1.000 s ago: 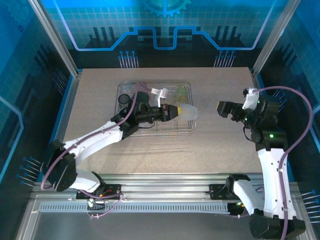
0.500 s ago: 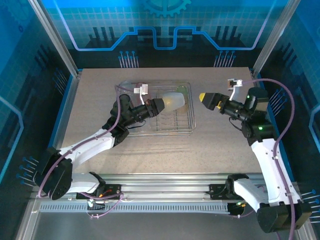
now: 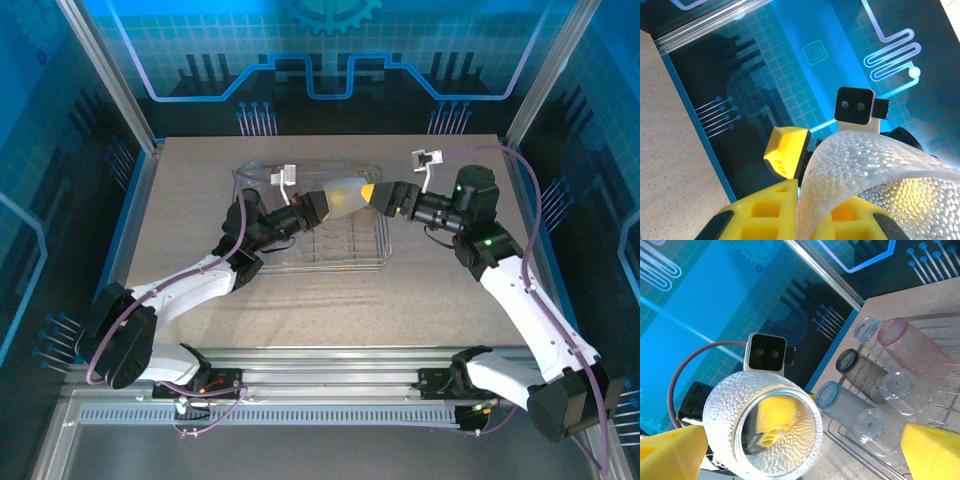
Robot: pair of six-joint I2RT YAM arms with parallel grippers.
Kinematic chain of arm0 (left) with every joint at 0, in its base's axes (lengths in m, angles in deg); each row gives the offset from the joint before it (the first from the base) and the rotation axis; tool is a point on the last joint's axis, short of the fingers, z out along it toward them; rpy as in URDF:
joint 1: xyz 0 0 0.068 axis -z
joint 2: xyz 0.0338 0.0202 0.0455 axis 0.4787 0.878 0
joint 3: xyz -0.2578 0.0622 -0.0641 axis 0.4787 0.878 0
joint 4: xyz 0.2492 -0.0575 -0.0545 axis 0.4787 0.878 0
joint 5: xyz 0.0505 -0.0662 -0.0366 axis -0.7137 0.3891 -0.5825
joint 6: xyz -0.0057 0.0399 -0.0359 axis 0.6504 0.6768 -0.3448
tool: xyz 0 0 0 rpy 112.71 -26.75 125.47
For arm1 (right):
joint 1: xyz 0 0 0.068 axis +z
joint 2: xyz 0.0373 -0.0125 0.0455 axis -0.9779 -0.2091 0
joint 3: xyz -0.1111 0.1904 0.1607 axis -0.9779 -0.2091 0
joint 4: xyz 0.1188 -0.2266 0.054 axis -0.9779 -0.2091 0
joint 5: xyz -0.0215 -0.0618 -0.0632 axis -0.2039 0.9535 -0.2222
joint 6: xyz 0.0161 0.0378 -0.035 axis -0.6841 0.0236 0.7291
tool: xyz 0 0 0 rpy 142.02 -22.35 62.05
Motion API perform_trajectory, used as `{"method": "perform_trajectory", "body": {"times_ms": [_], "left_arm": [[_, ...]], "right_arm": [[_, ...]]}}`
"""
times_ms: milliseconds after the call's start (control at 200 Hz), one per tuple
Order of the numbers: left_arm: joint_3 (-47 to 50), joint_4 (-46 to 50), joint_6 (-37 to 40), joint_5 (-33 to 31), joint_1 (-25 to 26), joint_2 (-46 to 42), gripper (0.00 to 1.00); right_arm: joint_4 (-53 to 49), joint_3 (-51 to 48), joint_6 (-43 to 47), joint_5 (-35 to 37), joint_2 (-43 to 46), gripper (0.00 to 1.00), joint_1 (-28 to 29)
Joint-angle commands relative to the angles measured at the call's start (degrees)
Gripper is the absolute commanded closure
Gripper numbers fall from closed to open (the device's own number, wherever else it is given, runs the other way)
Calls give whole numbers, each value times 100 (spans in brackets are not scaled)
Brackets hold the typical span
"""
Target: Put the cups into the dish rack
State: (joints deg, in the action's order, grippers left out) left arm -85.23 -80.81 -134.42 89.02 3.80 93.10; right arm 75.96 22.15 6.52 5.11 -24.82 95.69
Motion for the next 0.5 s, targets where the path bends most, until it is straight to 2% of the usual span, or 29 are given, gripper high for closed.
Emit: {"method": "perform_trajectory", "body": {"times_ms": [0, 495], "left_arm": [[-103, -386, -61, 121, -24, 49, 100], [-119, -517, -182, 143, -23, 208, 100]], "right_arm": [[356, 166, -41, -8, -68, 0, 152], [1311, 142, -600, -262, -476, 0, 323]]}}
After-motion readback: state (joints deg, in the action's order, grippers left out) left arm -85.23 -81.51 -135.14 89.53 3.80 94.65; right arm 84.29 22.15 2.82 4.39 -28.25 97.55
